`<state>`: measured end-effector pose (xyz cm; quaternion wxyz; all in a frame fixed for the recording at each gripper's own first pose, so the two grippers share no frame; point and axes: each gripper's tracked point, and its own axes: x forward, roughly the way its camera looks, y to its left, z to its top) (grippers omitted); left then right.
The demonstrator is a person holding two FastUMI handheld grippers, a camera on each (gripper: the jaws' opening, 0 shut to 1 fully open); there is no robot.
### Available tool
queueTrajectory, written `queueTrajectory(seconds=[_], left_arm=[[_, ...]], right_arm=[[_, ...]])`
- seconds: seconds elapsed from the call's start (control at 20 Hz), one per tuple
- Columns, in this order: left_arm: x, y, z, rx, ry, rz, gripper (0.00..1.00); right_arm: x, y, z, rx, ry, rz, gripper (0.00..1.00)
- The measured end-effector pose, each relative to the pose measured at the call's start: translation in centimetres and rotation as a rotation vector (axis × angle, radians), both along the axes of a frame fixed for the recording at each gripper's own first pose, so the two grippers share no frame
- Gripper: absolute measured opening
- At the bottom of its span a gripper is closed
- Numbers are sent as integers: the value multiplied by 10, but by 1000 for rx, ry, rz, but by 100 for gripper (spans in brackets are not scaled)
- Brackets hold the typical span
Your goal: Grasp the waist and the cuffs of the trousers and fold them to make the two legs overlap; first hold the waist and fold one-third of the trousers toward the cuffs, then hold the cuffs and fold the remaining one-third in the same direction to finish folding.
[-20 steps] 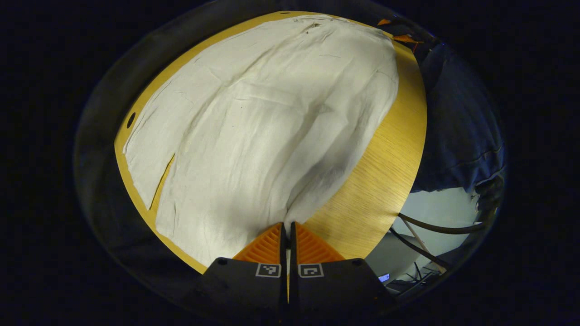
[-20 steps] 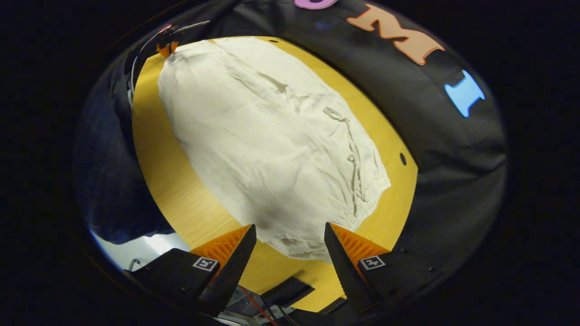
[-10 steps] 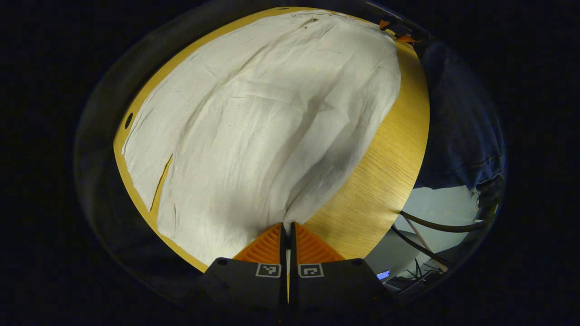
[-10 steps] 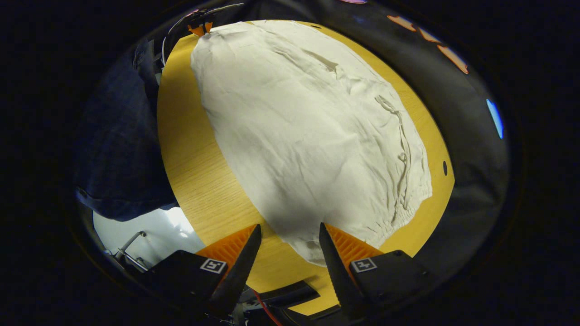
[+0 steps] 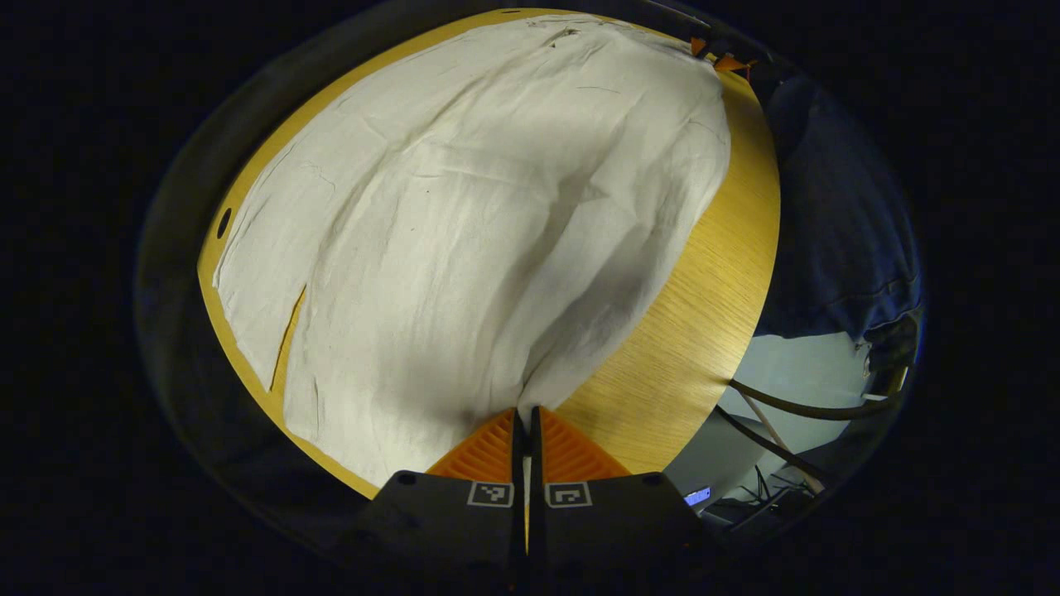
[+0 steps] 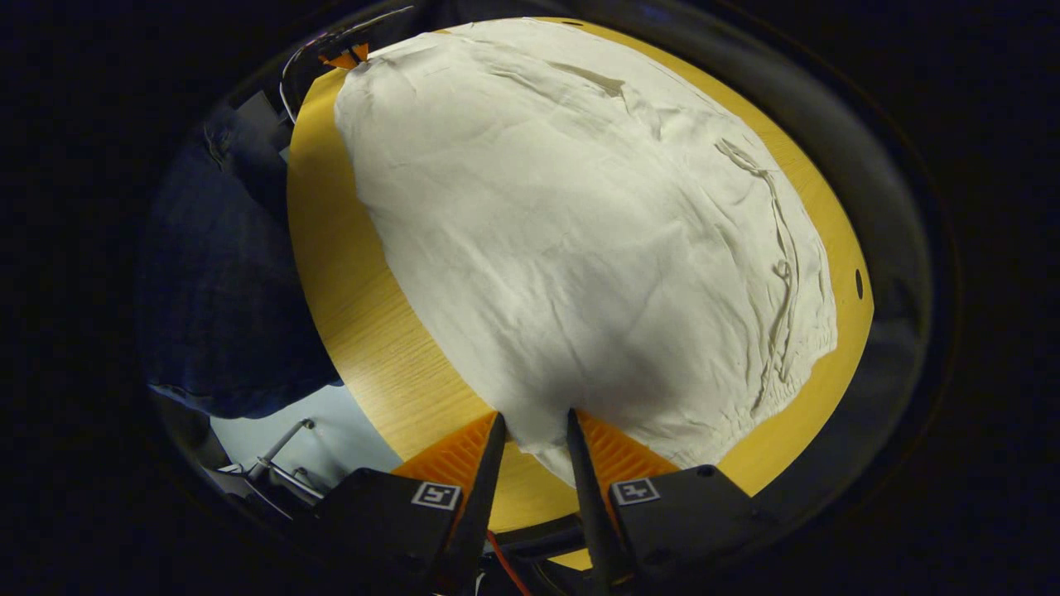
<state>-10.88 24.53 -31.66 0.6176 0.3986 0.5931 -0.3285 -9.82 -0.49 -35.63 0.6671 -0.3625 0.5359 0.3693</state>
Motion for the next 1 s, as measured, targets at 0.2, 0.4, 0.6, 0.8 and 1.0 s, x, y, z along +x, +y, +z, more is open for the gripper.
queueTrajectory(seconds=[0.2,0.4,0.6,0.8,1.0], left_arm=[[2,1,0,-7,0,6,0],[1,2,3,-8,1,1,0],[2,2,1,-17,1,9,0],[3,4,2,-4,21,23,0],[13,8,16,33,50,-13,0]], right_arm=[[6,-3,0,-17,-20,-39,21],[9,-4,1,-36,-9,-78,10],[8,-4,0,-27,10,-120,9],[9,-4,3,-21,2,-133,4],[21,-3,21,44,-46,-209,3]])
